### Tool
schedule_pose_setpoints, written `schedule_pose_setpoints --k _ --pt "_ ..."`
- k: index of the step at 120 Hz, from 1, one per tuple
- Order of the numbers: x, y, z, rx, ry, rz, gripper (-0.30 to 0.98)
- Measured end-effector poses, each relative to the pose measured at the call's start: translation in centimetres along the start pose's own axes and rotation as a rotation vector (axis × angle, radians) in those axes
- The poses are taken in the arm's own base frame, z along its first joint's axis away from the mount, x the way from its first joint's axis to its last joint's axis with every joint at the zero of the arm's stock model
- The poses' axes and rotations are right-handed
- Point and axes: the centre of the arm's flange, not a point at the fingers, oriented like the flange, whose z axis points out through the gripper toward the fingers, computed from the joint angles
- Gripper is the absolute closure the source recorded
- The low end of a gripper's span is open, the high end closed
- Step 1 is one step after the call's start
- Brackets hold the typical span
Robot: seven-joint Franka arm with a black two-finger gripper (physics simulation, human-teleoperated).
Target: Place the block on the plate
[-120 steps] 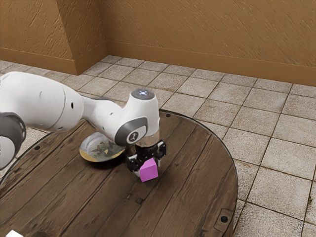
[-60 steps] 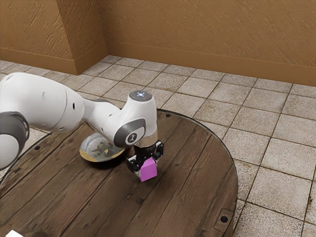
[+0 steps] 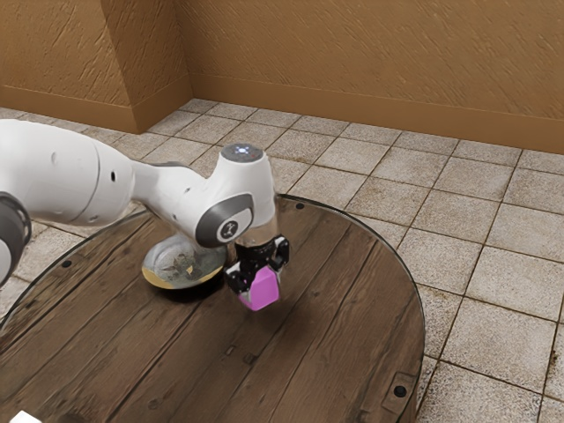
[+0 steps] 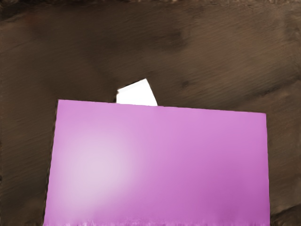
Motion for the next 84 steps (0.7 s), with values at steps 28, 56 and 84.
schedule_pose_setpoints --k 28,56,84 --pt "12.1 -5.0 -4.1 -0.011 -0.013 -0.214 0.35" --pt "20.7 -8.3 -0.5 0.052 -0.003 -0.358 0.35" --pt "21.0 -8.1 -1.8 0.024 0.008 -0.354 0.14"
